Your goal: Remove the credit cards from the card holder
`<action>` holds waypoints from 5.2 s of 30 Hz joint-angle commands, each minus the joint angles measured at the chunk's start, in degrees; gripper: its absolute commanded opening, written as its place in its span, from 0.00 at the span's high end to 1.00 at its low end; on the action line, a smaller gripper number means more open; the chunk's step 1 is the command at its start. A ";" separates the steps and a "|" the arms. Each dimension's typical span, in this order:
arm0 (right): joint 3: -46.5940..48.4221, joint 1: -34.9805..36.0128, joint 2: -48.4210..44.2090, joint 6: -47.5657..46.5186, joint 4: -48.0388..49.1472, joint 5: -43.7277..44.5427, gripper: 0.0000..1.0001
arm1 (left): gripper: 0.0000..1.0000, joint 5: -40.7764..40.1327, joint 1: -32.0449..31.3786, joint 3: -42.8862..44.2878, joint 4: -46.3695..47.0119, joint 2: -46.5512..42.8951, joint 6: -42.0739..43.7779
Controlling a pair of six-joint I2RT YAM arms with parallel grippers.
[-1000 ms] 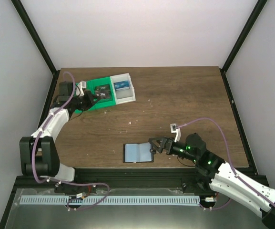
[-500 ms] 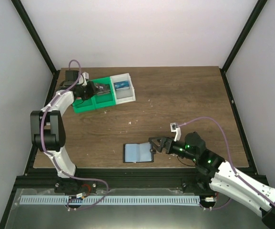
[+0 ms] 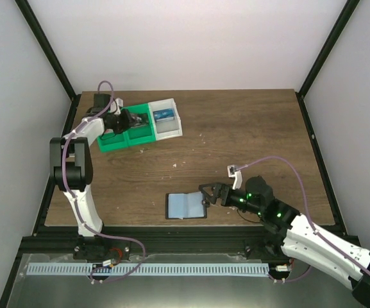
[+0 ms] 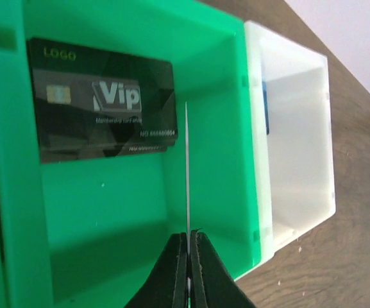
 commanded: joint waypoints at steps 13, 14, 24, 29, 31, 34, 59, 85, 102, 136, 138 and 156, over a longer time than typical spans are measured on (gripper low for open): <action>3.64 -0.11 1.95 0.78 -0.24 1.92 0.00 | 1.00 -0.12 0.29 6.99 2.15 6.09 -1.00; 3.71 -0.11 1.99 0.68 -0.33 2.06 0.00 | 1.00 -0.11 0.31 7.34 1.87 6.47 -0.98; 3.45 -0.11 2.21 0.52 -0.24 3.34 0.00 | 0.98 -0.77 0.28 9.36 2.18 8.34 -0.54; 2.90 -0.11 1.86 0.84 -1.01 3.86 0.00 | 0.99 -1.09 0.28 9.69 1.67 8.99 -0.27; 2.90 -0.11 1.51 0.57 -1.47 4.40 0.00 | 0.99 -1.43 0.28 9.67 1.75 9.06 -0.27; 2.90 -0.11 0.76 0.29 -1.76 5.22 0.00 | 0.98 -2.34 0.28 9.93 1.78 9.23 -0.27; 2.23 -0.11 -3.57 0.61 -5.54 6.77 0.00 | 0.74 -3.84 0.24 14.75 -0.62 9.31 -1.30; 1.48 -0.11 -8.96 1.92 -8.83 9.15 0.00 | 0.88 -8.88 0.00 14.85 -2.89 8.69 -0.87; 3.59 -0.11 -12.41 1.27 -13.45 12.87 0.00 | 0.76 -13.97 -1.30 13.19 -2.73 7.34 -0.02; 9.25 -0.10 -0.55 0.34 -19.16 15.02 0.00 | 0.00 -2.97 -3.85 -6.65 -6.78 -22.06 -0.12; 9.44 -0.11 0.42 2.05 -19.62 14.79 0.00 | 0.00 -2.08 -4.99 -9.93 -6.67 -25.10 0.18; 13.21 0.33 25.21 4.06 -5.65 -3.99 0.55 | 0.21 9.86 -16.61 -42.69 8.81 -46.43 -9.05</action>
